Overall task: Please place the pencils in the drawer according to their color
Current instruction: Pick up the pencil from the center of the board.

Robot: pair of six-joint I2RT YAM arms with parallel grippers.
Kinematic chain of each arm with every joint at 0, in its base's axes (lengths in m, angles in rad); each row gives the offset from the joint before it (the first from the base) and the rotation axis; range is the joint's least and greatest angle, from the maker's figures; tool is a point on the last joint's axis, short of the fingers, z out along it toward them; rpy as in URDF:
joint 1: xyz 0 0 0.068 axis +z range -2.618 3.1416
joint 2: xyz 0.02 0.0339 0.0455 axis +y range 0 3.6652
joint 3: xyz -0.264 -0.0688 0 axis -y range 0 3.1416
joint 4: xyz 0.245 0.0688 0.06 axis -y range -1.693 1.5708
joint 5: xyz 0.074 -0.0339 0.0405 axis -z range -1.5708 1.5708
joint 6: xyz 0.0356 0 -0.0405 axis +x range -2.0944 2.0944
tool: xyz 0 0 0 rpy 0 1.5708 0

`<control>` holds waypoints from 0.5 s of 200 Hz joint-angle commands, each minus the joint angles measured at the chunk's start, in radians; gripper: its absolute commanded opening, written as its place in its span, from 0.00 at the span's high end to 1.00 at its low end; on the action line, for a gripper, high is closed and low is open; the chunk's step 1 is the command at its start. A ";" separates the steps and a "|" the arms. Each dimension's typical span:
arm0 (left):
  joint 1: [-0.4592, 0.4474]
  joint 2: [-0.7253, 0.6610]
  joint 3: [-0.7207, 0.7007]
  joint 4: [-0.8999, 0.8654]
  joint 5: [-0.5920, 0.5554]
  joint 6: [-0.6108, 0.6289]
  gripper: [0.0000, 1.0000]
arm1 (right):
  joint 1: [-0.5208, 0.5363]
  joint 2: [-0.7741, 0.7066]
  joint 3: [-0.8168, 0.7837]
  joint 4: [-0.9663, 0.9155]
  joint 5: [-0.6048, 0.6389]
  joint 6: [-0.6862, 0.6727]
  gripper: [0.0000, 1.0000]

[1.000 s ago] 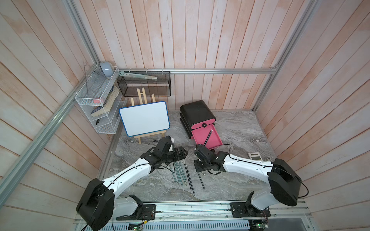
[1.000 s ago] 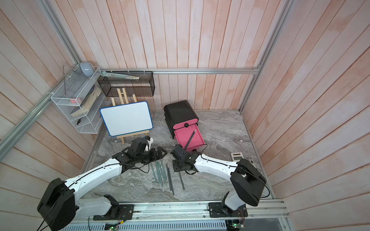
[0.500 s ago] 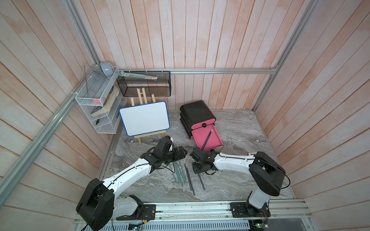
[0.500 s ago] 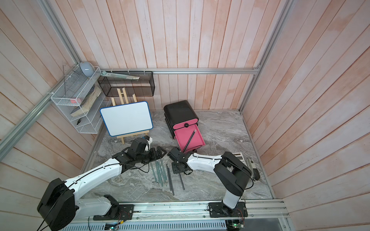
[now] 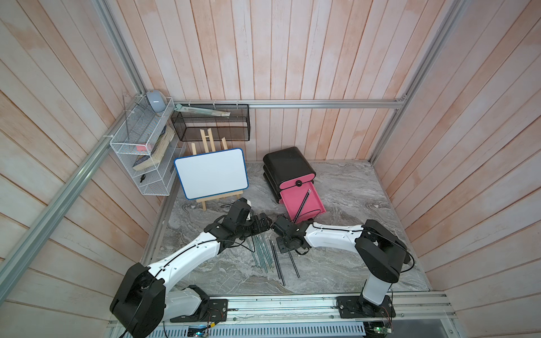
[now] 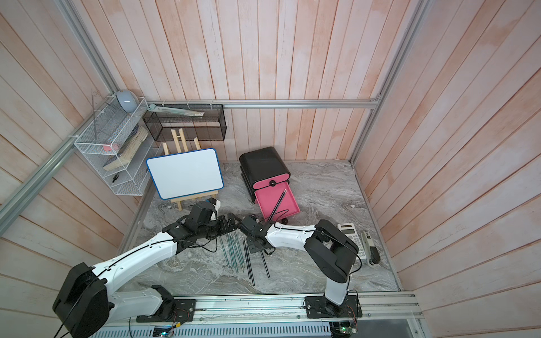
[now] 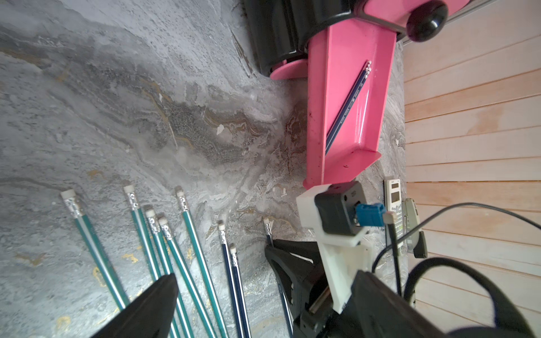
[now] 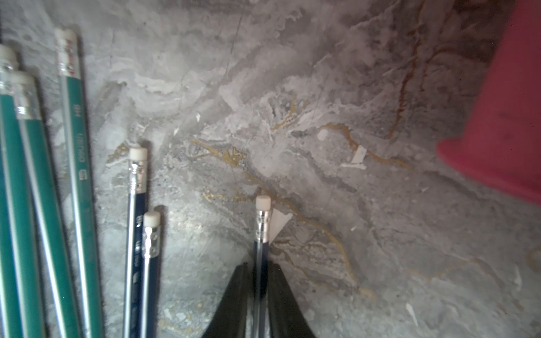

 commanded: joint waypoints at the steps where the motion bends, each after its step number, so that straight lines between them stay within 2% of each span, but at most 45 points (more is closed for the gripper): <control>1: -0.009 -0.019 0.003 0.035 0.007 -0.005 0.00 | 0.024 0.093 -0.039 -0.077 -0.004 0.000 0.90; 13: -0.009 -0.018 0.001 0.037 0.009 -0.005 0.00 | 0.024 0.090 -0.044 -0.071 -0.011 0.001 1.00; 54: -0.008 -0.016 0.002 0.038 0.014 -0.003 0.00 | 0.023 0.028 -0.048 -0.051 -0.039 -0.006 1.00; 100: -0.009 -0.007 0.012 0.036 0.031 0.008 0.00 | -0.003 -0.142 -0.058 -0.013 -0.100 0.023 1.00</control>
